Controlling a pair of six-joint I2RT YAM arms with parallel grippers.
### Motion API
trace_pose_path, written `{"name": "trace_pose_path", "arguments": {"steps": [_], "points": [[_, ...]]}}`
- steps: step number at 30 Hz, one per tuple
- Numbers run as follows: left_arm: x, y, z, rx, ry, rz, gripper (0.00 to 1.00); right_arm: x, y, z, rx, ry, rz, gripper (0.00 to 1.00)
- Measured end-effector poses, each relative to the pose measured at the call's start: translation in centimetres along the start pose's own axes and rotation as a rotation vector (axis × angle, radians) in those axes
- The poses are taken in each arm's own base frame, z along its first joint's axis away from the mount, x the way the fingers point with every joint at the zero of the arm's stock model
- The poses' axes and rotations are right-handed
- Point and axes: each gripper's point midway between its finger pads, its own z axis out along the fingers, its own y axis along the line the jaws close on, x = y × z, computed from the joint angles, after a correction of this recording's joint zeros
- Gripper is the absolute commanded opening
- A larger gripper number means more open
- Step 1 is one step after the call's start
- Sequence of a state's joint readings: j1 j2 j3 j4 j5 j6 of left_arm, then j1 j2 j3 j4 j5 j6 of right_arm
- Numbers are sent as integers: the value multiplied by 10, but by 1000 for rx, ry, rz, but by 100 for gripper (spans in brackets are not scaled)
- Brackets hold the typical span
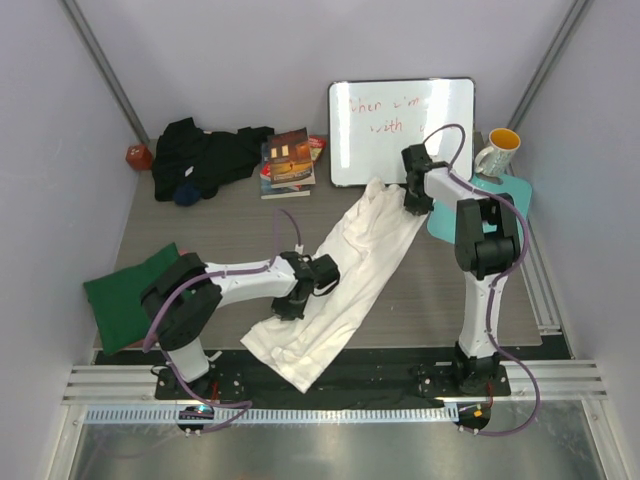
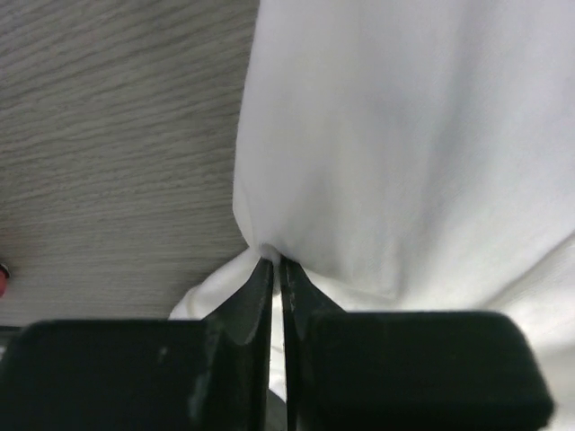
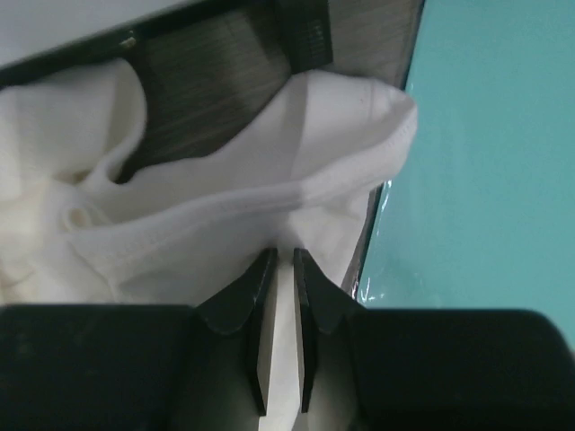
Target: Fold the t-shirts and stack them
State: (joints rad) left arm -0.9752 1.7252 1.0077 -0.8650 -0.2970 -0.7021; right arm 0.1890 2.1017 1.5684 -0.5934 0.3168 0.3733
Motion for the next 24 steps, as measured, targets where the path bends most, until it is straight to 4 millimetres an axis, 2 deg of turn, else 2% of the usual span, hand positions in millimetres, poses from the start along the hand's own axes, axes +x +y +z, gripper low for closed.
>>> {"name": "trace_pose_path", "arguments": {"steps": [3, 10, 14, 19, 24], "points": [[2, 0, 1, -12, 5, 14, 0, -4, 6, 7, -2, 10, -10, 9], [8, -3, 2, -38, -22, 56, 0, -1, 10, 7, -9, 22, -31, 5], [19, -7, 0, -59, -47, 100, 0, 1, 15, 6, -16, 20, -55, 4], [33, -11, -3, -77, -69, 138, 0, 11, 40, -2, -45, 13, -117, 4], [46, -15, -8, -65, -85, 145, 0, 14, 77, -7, -81, -6, -189, 4]]}}
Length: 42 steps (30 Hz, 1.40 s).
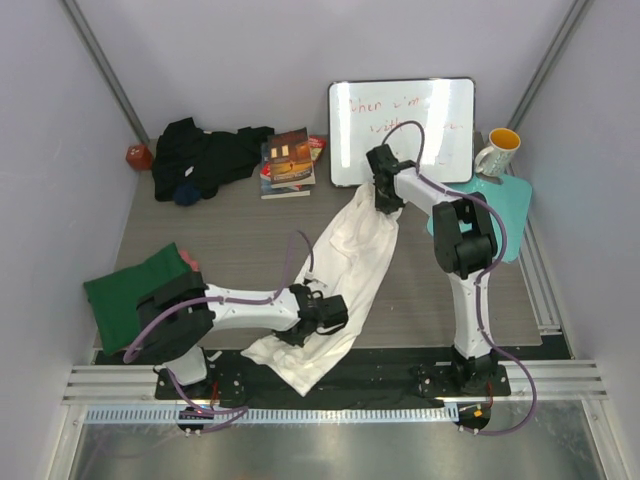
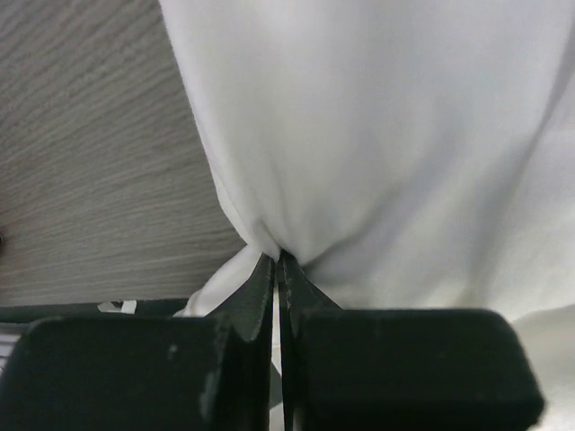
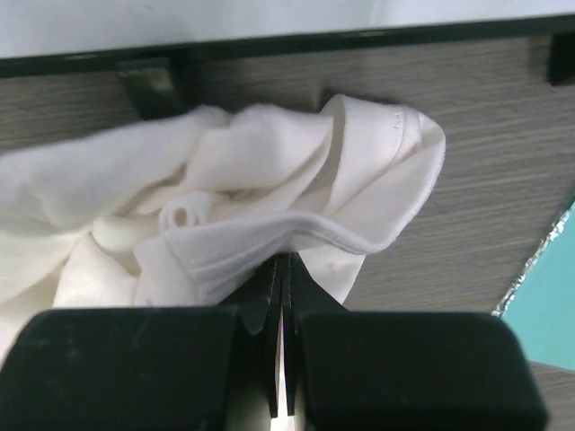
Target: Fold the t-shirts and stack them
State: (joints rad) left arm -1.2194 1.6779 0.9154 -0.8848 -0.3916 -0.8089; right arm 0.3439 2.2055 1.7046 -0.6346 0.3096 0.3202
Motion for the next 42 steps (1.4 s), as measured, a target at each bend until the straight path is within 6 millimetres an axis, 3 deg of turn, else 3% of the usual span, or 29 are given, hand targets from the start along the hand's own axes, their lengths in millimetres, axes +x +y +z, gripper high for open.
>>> {"name": "trace_pose_path", "arguments": {"steps": [9, 14, 17, 30, 38, 42], "points": [[17, -16, -15, 50, 30, 9, 0, -18, 17, 6, -6, 1, -21, 4], [22, -44, -16, 97, 83, 24, 0, -25, 16, 10, -1, 21, -26, 4], [22, -50, -14, 77, 114, 47, 0, -26, 14, 11, -5, 29, -16, 4], [5, -74, -20, 41, 161, 133, 0, -23, -36, 17, 14, 53, 97, 6], [-17, -105, -31, 135, 113, 114, 0, -25, -49, 19, 30, 47, 119, 7], [-18, -109, -31, 152, 104, 121, 0, -23, -54, 19, 53, 39, 119, 7]]}}
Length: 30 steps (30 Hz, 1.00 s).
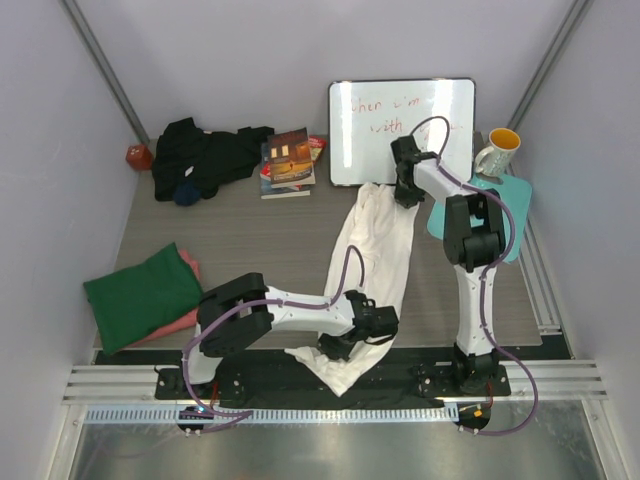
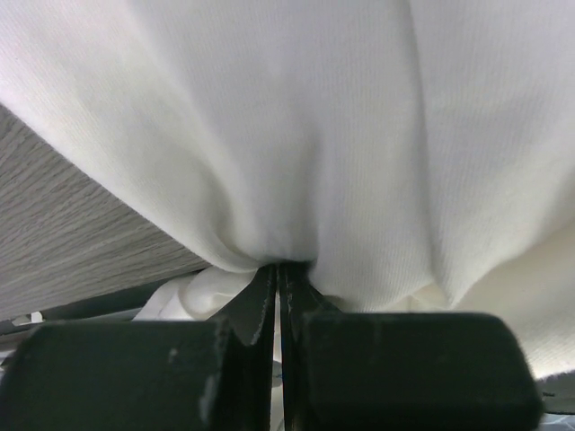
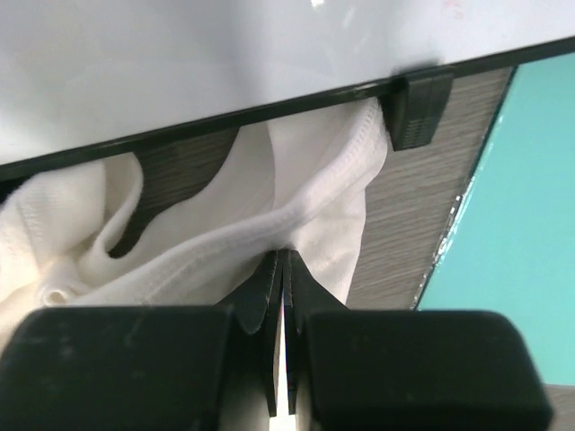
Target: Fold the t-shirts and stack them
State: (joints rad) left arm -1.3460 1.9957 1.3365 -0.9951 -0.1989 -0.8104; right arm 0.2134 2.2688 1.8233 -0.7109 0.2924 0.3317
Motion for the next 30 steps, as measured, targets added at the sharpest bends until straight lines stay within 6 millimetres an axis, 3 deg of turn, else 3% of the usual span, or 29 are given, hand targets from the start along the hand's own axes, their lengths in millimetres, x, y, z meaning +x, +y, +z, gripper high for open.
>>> {"name": "trace_pose_path", "arguments": {"steps": [6, 9, 12, 15, 20, 23, 24, 26, 28, 30], "points": [[-1, -2, 0, 15, -6, 4, 0, 8, -16, -2, 42, 6, 9, 7], [-3, -5, -1, 34, -21, -1, 0, 13, -28, -5, 63, 19, 18, 24], [-5, -7, -2, 45, -31, -4, 1, 20, -34, -9, 65, 29, 21, 29], [-6, -7, -4, 55, -44, -10, 8, 33, -39, -18, 57, 53, 18, 31], [-14, -3, -15, 63, -98, -22, 18, 31, -47, -50, 36, 25, 39, 34], [-23, 6, -28, 43, -161, -38, 37, 18, -49, -83, -5, -46, 70, 38], [-26, 10, -35, 41, -188, -45, 43, 14, -51, -95, -22, -76, 82, 39], [-33, 18, -51, 44, -243, -69, 45, 10, -53, -121, -61, -127, 107, 40], [-41, 31, -71, 63, -314, -116, 55, 9, -54, -141, -102, -173, 131, 40], [-45, 50, -87, 79, -375, -173, 56, 20, -55, -158, -152, -199, 156, 43]]}}
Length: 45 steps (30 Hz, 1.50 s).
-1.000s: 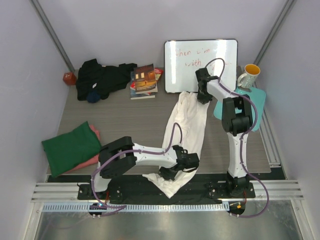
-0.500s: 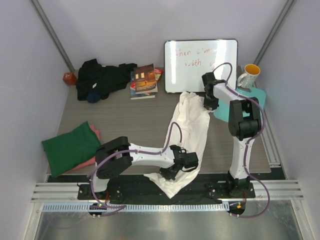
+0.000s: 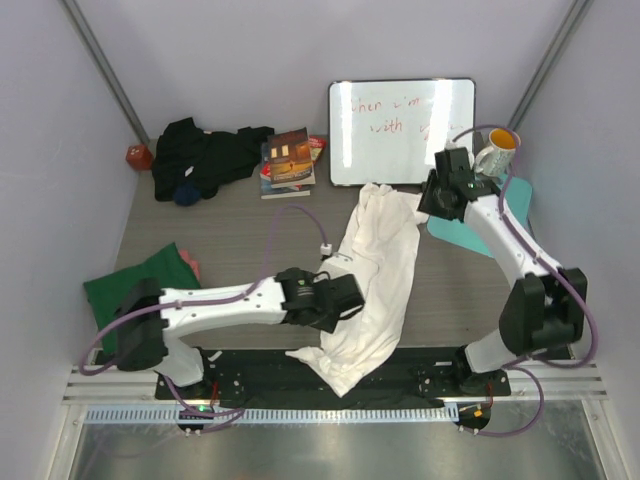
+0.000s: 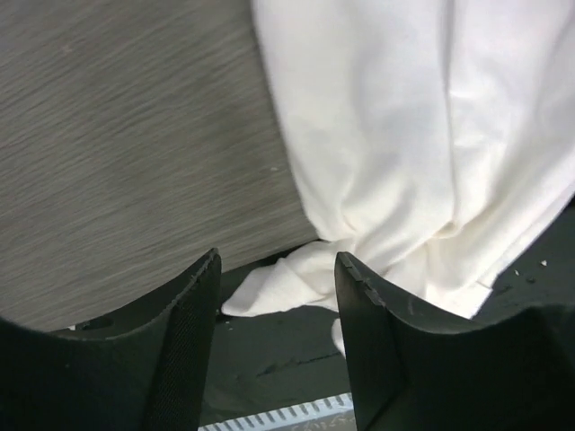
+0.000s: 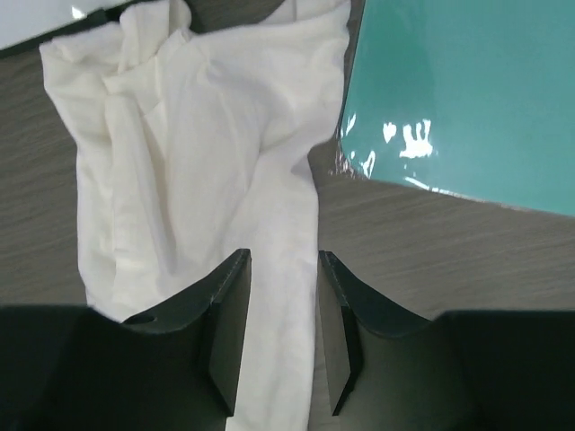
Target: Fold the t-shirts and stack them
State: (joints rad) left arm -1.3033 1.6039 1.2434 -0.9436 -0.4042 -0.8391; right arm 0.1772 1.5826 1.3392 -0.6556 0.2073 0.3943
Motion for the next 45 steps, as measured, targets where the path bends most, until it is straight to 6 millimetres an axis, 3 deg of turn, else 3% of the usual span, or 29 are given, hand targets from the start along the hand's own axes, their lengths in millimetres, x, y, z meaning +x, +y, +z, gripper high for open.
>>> {"name": "trace_pose_path", "arguments": {"steps": [3, 6, 8, 11, 15, 17, 21, 27, 29, 30, 31, 32, 36, 40, 43, 45], "points": [[-1, 31, -4, 1, -38, -94, 61, 31, -2, -19, -71, 12, 34, 46], [17, 60, 9, -31, -17, -159, 61, 77, -4, -33, -131, 70, 55, 48], [35, 67, 19, -46, 21, -164, 61, 104, -2, -41, -167, 113, 48, 49], [51, 67, 29, -49, 69, -160, 60, 137, 11, -57, -213, 157, -2, 50], [53, 58, 40, -42, 92, -162, 60, 173, 38, -80, -313, 204, -76, 54], [51, 55, 43, -38, 92, -162, 60, 193, 38, -89, -339, 231, -82, 56], [41, 49, 44, -22, 73, -153, 59, 209, 21, -88, -295, 239, -65, 55], [5, 36, 51, -9, 45, -137, 50, 209, 0, -63, -126, 223, -85, 45], [-10, 35, 55, -9, 38, -133, 43, 204, -4, -53, -59, 217, -110, 27], [-20, 36, 57, -10, 32, -138, 30, 197, -4, -48, -31, 207, -125, 6], [-32, 36, 59, -9, 24, -139, 18, 186, 0, -42, -7, 188, -135, 1], [-42, 38, 61, -12, 18, -143, 2, 175, 4, -37, 5, 168, -146, 1], [-89, 41, 70, -13, -15, -151, 0, 129, 22, -21, 18, 91, -128, 1], [-138, 44, 85, -4, -46, -164, 0, 78, 14, 5, 59, 23, -53, 1], [-170, 43, 103, 7, -54, -169, 0, 60, 4, 29, 100, 20, -31, 1], [-186, 41, 121, 14, -54, -162, 0, 58, -2, 47, 129, 38, -31, 1]]}}
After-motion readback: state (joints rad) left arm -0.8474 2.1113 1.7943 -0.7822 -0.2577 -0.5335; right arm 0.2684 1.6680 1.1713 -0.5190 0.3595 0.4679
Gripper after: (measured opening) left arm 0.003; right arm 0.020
